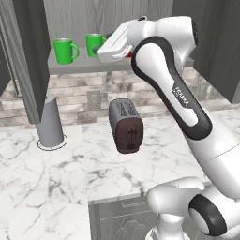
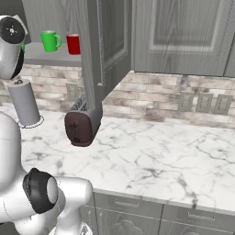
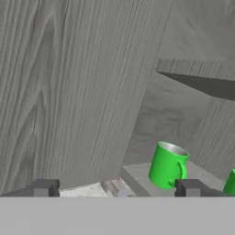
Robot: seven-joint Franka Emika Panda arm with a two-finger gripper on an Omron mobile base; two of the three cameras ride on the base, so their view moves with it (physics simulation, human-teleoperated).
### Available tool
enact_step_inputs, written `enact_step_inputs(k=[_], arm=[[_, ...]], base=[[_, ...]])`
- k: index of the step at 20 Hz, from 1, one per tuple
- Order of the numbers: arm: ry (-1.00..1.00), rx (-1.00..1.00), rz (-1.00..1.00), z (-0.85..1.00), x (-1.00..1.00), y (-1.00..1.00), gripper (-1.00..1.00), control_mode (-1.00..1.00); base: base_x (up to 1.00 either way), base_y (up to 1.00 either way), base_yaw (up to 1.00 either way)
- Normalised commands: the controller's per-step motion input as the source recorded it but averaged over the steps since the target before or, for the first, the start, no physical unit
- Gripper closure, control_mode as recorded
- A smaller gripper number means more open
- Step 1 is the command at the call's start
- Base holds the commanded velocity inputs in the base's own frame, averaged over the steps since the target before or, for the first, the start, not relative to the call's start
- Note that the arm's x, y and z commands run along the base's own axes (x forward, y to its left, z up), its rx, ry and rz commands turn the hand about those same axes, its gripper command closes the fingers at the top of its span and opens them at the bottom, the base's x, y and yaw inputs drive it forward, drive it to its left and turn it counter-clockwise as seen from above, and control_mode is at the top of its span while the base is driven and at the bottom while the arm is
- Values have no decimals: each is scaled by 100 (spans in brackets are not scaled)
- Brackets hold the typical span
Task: Pick the mug on the counter and place it in the cabinet with the handle facing the right, like the mugs already inside.
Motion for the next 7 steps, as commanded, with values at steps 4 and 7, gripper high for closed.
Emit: enact_step_inputs(k=[4, 7], arm=[[1, 4, 4, 0, -45, -31, -100, -100], [0, 3, 5, 0, -44, -28, -100, -100]], base=[[0, 0, 0], [0, 0, 0]])
